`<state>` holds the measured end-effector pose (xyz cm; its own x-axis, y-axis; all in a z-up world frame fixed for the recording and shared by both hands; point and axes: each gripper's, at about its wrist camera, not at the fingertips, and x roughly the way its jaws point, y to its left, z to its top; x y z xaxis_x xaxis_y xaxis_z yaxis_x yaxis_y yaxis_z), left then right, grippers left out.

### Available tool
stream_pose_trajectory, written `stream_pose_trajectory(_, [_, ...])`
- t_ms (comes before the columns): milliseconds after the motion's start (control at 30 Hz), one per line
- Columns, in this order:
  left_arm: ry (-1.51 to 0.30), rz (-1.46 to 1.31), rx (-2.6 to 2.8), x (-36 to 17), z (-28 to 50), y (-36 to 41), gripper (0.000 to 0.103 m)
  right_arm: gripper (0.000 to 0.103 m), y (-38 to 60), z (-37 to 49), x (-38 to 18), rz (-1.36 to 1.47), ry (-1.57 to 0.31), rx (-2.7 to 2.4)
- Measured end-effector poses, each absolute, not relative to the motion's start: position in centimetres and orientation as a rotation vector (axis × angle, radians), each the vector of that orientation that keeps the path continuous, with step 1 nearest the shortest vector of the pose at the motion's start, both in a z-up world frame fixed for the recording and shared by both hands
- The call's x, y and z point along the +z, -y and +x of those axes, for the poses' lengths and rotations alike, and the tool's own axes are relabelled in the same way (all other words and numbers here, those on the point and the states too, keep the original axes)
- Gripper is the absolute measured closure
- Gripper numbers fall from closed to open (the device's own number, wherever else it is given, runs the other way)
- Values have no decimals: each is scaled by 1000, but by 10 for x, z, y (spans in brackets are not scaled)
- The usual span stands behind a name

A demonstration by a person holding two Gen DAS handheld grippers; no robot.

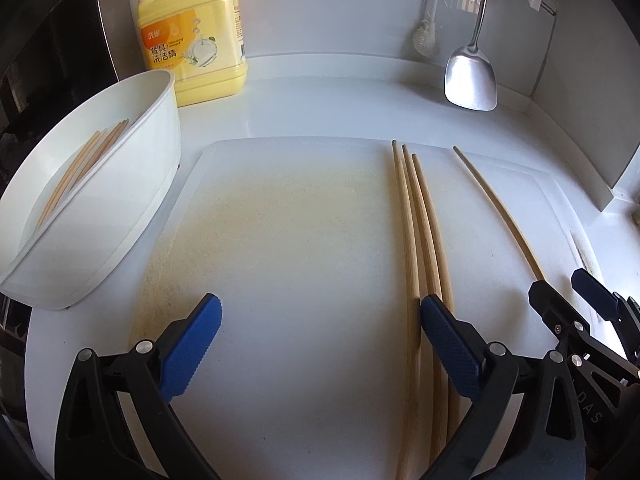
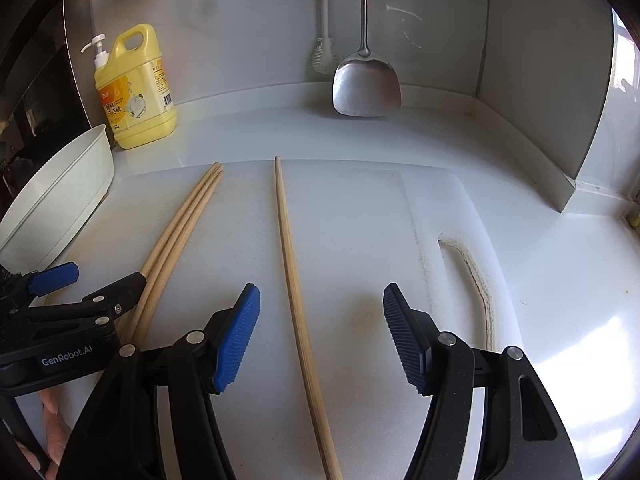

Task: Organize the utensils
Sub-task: 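Close the left tool on a chopstick while the right tool grasps another, then lift both held chopsticks and carry them over the basin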

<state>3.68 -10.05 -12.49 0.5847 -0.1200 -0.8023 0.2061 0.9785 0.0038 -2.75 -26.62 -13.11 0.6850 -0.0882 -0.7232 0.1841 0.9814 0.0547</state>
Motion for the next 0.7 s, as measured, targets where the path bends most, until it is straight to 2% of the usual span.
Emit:
stream_pose_trajectory(100, [-928,98,-186,-125,42,103,6,42,264,-24,-132,107,-803,-156])
stream_pose_trajectory(200, [-916,98,-191,-123,44,107,14,45,262,-22,-131,94,-802,-147])
stream_pose_trajectory(267, [-903,104,-204,-121,43,110,30,51,260,-20,-131,81,-800,-136])
stream_pose_trajectory(367, [-894,118,-231,-118,41,117,45,62,256,-17,-131,59,-798,-121])
stream_pose_trajectory(467, [-888,140,-253,-117,38,123,72,76,251,-16,-131,47,-796,-109])
stream_pose_trajectory(500, [-887,147,-258,-116,37,125,78,85,249,-16,-131,36,-795,-105])
stream_pose_trajectory(533, [-887,155,-260,-116,35,126,90,89,246,-16,-131,21,-795,-106])
stream_pose_trajectory(600, [-884,164,-258,-116,33,127,95,96,242,-16,-131,2,-795,-104])
stream_pose_trajectory(700, [-883,170,-252,-116,30,126,95,97,245,-16,-131,19,-793,-93])
